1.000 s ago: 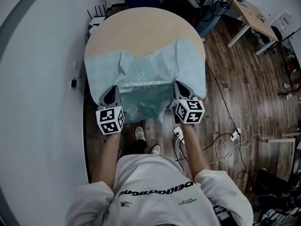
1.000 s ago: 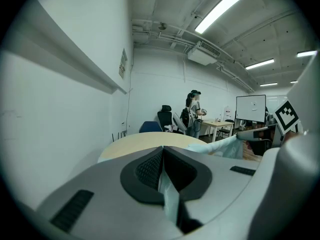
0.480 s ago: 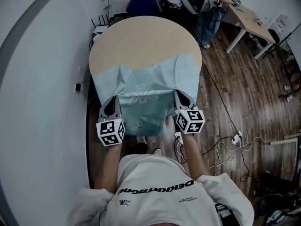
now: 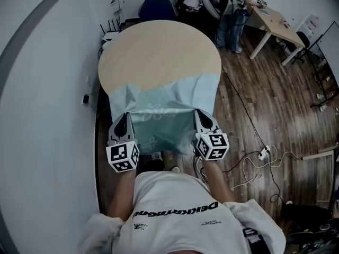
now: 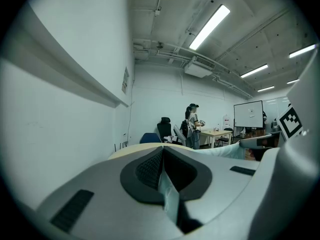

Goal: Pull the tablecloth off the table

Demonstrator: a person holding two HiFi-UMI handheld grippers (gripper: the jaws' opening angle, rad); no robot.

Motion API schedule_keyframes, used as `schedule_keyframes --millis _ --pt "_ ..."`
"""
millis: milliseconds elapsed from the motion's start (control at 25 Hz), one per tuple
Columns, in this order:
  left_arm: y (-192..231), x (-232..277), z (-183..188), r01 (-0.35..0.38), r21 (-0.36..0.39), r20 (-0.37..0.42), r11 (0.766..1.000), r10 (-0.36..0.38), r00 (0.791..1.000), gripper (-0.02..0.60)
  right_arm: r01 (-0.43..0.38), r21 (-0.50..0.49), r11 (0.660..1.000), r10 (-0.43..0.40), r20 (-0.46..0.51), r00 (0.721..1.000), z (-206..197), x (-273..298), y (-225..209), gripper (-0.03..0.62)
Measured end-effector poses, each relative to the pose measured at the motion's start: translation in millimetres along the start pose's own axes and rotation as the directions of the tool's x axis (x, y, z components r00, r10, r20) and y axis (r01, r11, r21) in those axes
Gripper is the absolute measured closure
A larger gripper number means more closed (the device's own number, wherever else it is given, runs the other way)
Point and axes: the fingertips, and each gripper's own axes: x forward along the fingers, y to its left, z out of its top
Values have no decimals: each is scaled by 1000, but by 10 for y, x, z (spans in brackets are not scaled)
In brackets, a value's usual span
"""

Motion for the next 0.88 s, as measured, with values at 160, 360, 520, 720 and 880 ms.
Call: schedule_keyframes --millis 160,360,520,720,880 --pt "-153 -202 8 3 27 18 1000 -3 1000 568 9 -9 1000 -8 21 1000 8 -232 -22 562" --pt "-282 -443 97 -11 33 55 999 9 998 567 9 -7 1000 -8 84 996 133 -509 7 562" --pt "-326 -577 214 -17 41 81 999 13 997 566 11 -4 1000 -10 127 992 266 -682 60 562" --pt "-365 -693 369 -24 37 117 999 20 993 568 5 1 1000 -5 181 983 428 -867 113 562" --pt "-398 -831 447 -25 25 145 999 21 989 568 7 -7 1000 -6 223 975 529 -1010 169 562"
